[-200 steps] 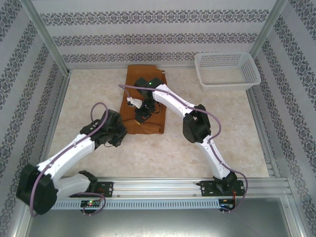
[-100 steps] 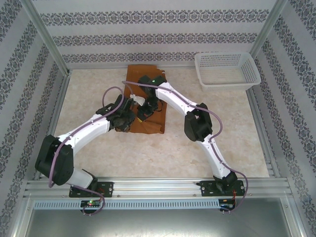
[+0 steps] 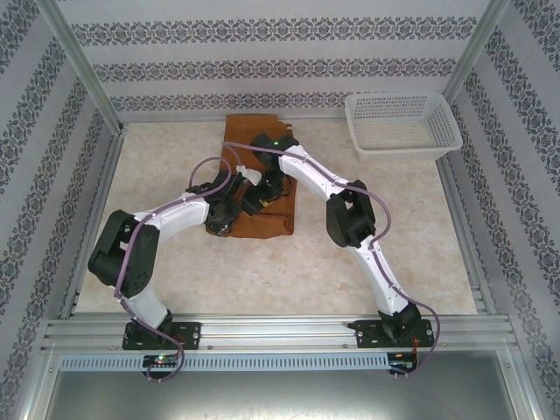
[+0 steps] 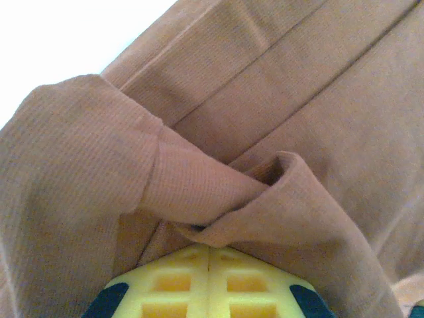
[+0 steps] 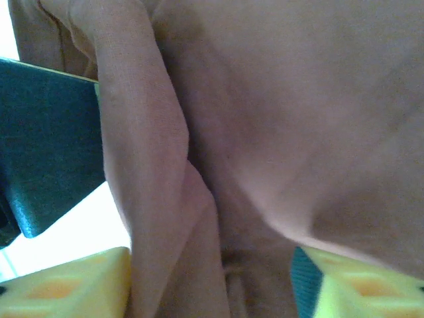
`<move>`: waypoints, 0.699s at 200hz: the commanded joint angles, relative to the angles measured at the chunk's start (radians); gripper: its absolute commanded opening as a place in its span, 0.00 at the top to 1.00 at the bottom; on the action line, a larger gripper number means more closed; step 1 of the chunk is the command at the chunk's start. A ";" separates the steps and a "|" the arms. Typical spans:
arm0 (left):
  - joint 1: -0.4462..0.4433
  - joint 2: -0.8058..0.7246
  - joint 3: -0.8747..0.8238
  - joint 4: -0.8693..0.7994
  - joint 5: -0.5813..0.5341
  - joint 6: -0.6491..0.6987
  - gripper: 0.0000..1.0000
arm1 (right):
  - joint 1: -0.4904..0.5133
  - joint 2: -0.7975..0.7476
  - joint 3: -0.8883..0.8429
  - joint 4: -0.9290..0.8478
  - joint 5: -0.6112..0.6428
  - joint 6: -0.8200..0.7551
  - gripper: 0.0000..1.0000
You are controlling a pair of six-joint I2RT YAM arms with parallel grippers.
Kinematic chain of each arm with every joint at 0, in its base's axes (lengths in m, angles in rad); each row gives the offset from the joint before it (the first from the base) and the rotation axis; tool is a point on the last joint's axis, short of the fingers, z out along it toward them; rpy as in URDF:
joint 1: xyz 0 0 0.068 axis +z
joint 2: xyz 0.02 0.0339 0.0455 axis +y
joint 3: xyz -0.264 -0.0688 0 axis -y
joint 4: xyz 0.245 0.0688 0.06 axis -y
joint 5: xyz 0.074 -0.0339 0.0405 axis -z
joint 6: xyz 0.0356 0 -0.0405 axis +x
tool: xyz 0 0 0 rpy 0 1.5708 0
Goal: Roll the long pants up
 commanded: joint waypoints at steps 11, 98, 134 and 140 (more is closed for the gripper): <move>0.013 0.038 0.049 -0.015 -0.013 0.038 1.00 | -0.032 -0.160 -0.058 -0.003 0.079 -0.006 0.30; 0.015 0.049 0.062 -0.009 0.014 0.052 1.00 | -0.017 -0.456 -0.589 0.239 0.159 0.040 0.29; 0.016 0.034 0.060 -0.021 0.012 0.055 1.00 | -0.040 -0.427 -0.671 0.332 0.186 0.046 0.48; 0.016 0.029 0.060 -0.024 0.008 0.057 1.00 | -0.045 -0.420 -0.672 0.336 0.178 0.051 0.55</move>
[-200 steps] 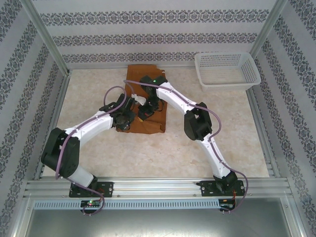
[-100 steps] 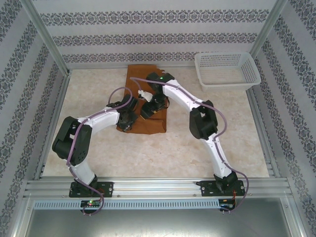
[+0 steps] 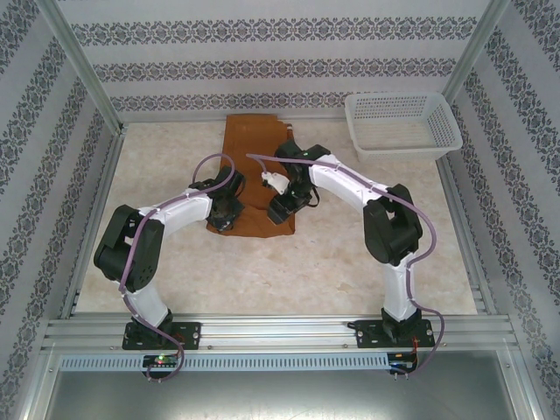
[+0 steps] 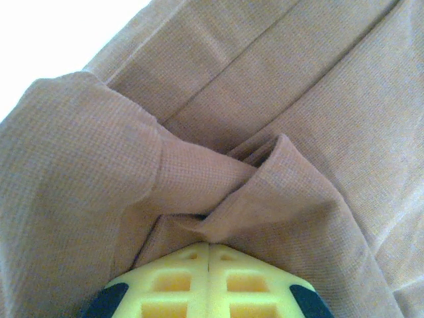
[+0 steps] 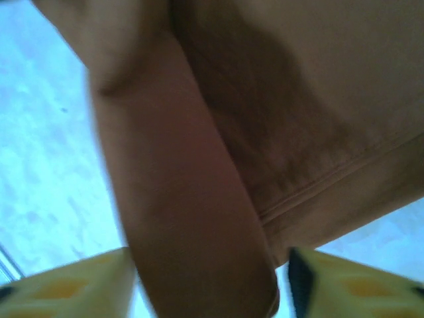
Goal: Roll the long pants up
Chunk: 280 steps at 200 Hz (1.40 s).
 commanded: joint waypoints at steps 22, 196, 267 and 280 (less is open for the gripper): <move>0.016 -0.018 0.020 -0.030 -0.007 0.031 1.00 | -0.023 0.039 -0.017 0.075 0.022 0.013 0.91; 0.042 -0.028 0.018 -0.056 0.005 0.075 1.00 | 0.014 -0.113 0.004 0.039 0.230 0.000 0.34; 0.042 -0.002 0.034 -0.033 0.038 0.098 1.00 | 0.142 -0.174 -0.134 0.070 0.301 0.051 1.00; 0.042 -0.010 0.029 -0.036 0.038 0.102 1.00 | 0.116 -0.148 -0.165 0.097 0.292 0.052 1.00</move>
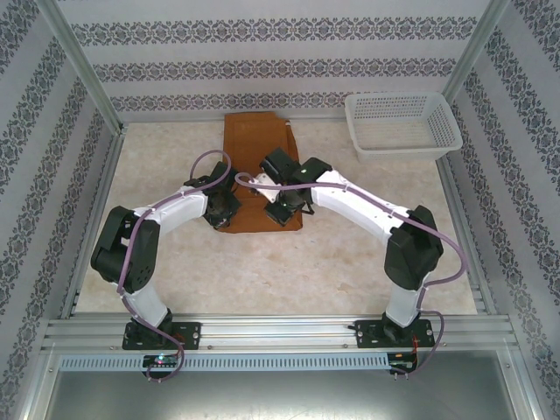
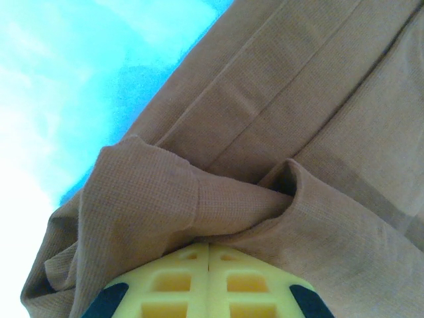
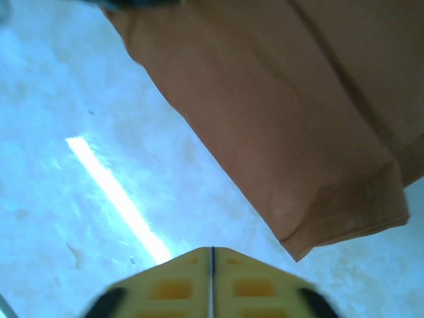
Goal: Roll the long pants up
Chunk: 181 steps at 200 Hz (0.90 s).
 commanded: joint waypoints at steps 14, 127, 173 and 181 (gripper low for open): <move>0.010 -0.005 0.007 -0.019 0.004 0.034 1.00 | -0.087 0.109 -0.078 0.051 0.028 0.023 1.00; 0.030 -0.012 0.004 -0.018 0.016 0.054 1.00 | 0.095 0.038 -0.017 0.079 0.195 -0.084 0.26; 0.029 -0.007 -0.018 0.004 0.031 0.043 1.00 | 0.181 0.067 -0.102 0.223 0.362 -0.171 0.23; 0.030 -0.007 -0.016 0.003 0.032 0.046 1.00 | 0.194 0.083 -0.117 0.247 0.382 -0.184 0.23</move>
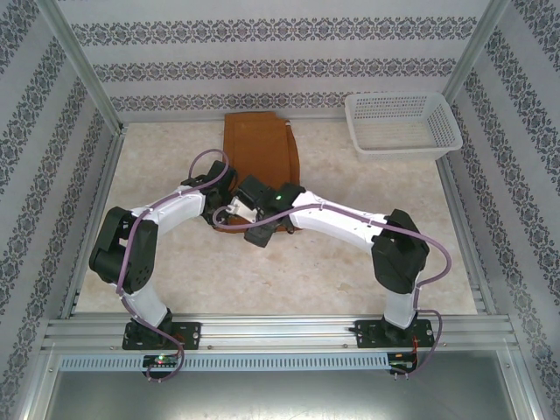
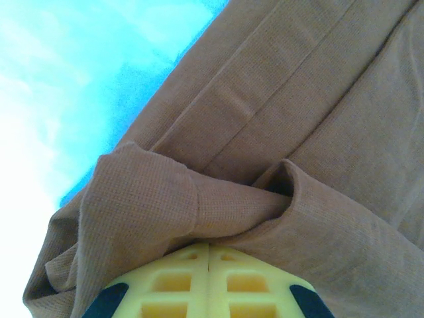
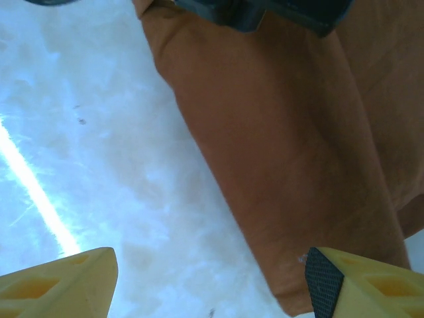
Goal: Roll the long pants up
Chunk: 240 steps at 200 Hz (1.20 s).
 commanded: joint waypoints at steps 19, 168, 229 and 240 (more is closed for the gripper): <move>0.011 0.000 -0.010 -0.004 0.000 0.023 1.00 | 0.036 0.089 -0.080 0.111 0.175 -0.119 0.22; 0.016 0.061 0.023 0.003 0.021 0.039 1.00 | 0.043 0.275 -0.131 0.563 0.387 -0.378 0.09; 0.027 0.078 0.016 0.019 0.038 0.031 1.00 | 0.001 0.332 -0.123 0.833 0.482 -0.487 0.03; 0.026 0.084 0.014 0.028 0.046 0.026 1.00 | -0.019 0.350 -0.090 0.821 0.474 -0.477 0.03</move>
